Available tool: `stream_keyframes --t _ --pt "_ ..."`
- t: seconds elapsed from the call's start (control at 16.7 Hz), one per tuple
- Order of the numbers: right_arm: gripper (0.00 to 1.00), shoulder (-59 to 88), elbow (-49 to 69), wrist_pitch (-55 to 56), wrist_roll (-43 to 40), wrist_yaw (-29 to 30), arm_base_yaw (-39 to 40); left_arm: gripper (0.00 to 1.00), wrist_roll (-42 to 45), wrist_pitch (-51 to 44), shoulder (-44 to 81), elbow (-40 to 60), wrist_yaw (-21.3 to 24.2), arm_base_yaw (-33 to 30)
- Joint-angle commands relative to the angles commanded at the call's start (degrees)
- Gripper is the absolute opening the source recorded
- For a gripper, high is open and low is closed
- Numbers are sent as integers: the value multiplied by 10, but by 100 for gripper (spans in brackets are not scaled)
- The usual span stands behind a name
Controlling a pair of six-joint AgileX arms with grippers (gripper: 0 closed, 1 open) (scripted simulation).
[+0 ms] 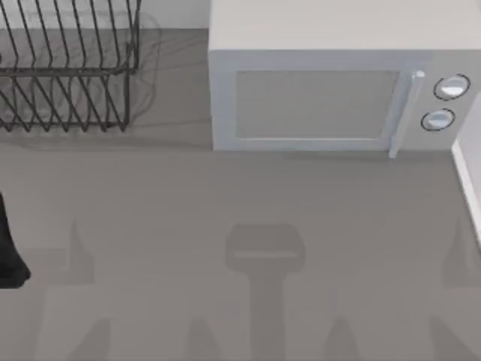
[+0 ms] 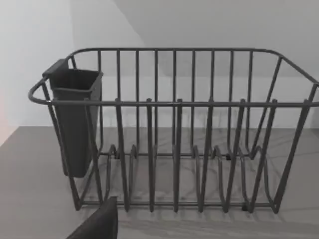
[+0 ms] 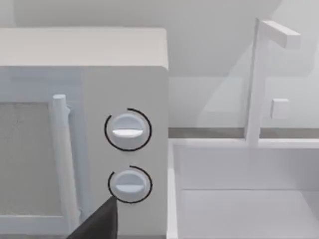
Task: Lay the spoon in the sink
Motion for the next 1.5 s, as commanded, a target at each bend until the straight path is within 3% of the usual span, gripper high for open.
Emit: stream_keyframes --t 0.3,0.54,0.84,1.2,1.5 --pt "100 27 22 -20 -34 -2 -13 100 0 0 0 0 0 0" --pt "100 131 85 -92 -163 -9 -51 100 0 0 0 0 0 0" --pt "100 330 177 -239 -435 -13 -119 100 0 0 0 0 0 0" --pt "100 603 303 -439 -825 3 -211 100 0 0 0 0 0 0" --pt "100 756 423 -542 -1098 13 -266 100 0 0 0 0 0 0"
